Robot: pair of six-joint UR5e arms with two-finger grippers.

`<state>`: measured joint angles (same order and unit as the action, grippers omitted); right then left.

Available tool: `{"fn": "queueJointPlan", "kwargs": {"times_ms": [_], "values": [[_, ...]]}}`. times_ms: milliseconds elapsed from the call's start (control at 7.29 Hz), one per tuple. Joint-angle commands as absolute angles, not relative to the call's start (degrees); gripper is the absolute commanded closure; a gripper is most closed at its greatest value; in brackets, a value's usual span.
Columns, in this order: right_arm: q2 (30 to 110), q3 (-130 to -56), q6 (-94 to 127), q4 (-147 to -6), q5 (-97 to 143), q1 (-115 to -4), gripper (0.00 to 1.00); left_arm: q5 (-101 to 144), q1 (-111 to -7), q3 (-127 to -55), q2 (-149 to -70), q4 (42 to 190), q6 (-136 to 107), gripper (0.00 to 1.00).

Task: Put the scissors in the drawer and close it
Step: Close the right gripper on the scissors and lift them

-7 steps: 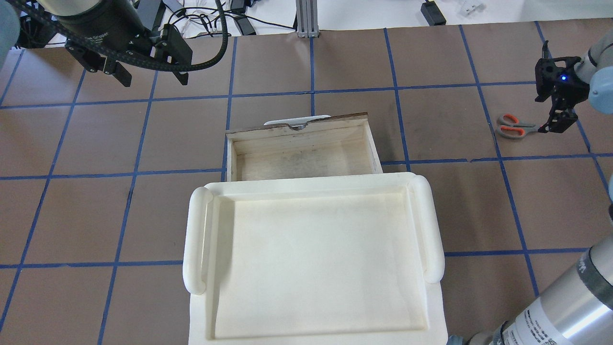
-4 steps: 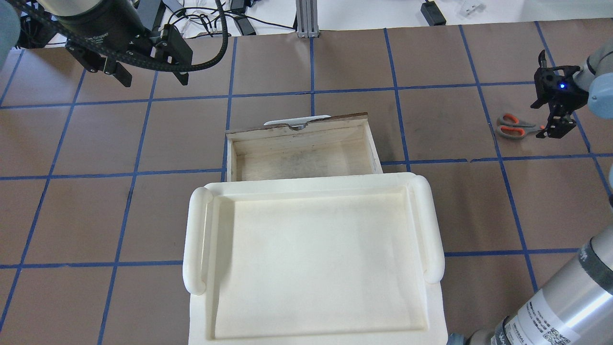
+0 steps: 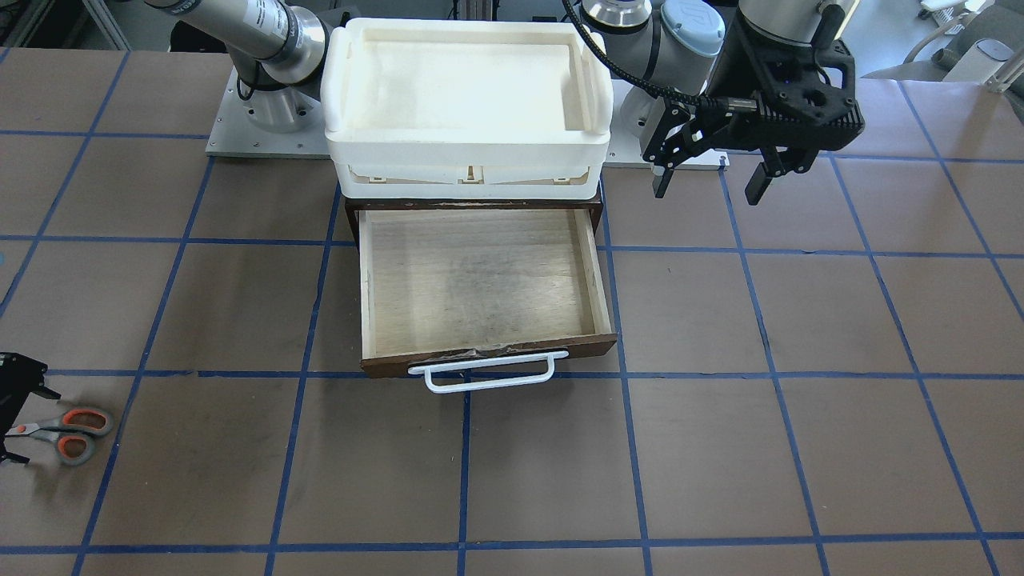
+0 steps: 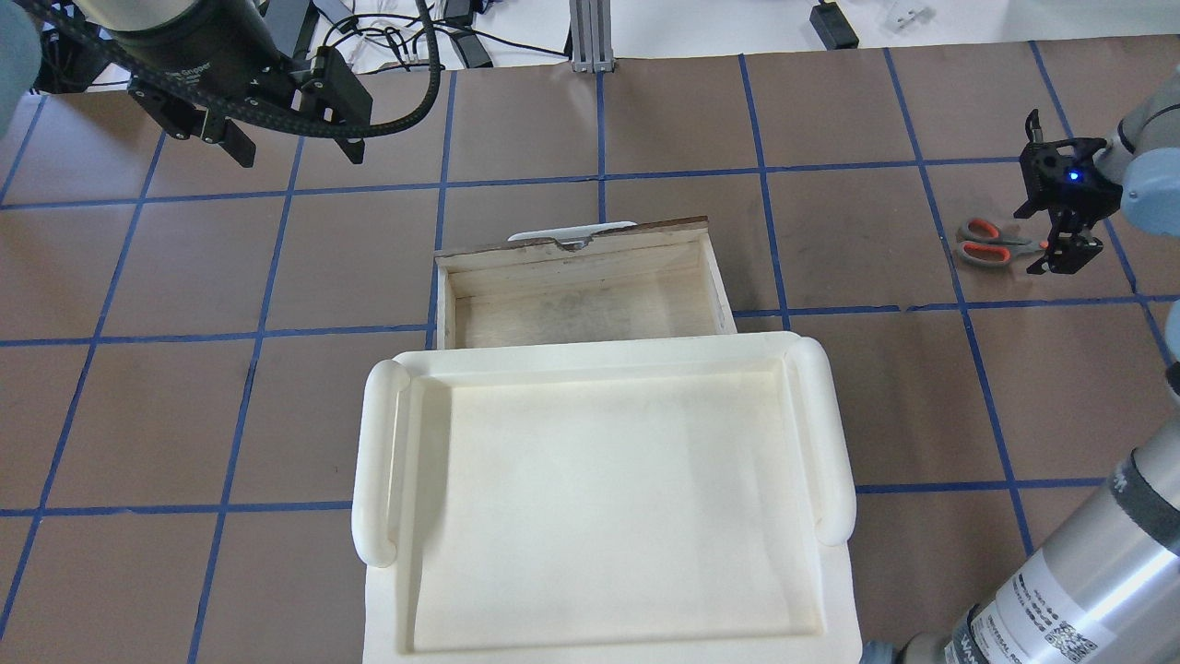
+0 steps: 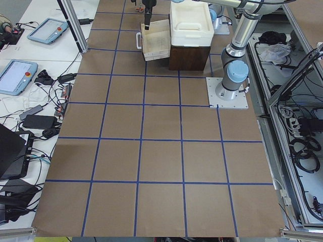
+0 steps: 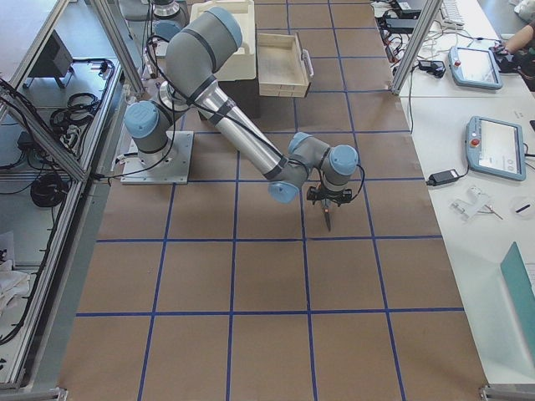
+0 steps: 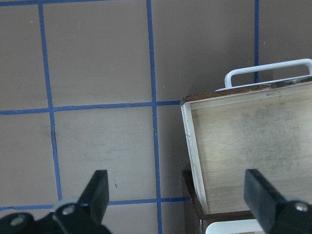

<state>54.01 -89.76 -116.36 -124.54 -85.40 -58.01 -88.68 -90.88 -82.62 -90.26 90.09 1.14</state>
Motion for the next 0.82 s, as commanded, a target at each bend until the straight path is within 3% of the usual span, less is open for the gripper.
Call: {"fn": "queueJointPlan", "kwargs": {"times_ms": [0,274,411,686], "values": [[54.0,-89.7,-116.5,-124.6,-85.5,-58.0,0.54,-88.7,-90.8,-82.6,-90.3,90.1,1.1,0.00],[54.1,-89.7,-117.3,-124.6,-85.6,-58.0,0.80,-88.7,-90.8,-82.6,-90.3,90.1,1.1,0.00],[54.1,-89.7,-117.9,-124.5,-86.2,-58.1,1.00,-88.7,-90.8,-82.6,-90.3,90.1,1.1,0.00],[54.5,-89.6,-117.8,-124.4,-88.5,-58.4,1.00,-88.7,-90.9,-82.5,-90.3,90.1,1.1,0.00]]}}
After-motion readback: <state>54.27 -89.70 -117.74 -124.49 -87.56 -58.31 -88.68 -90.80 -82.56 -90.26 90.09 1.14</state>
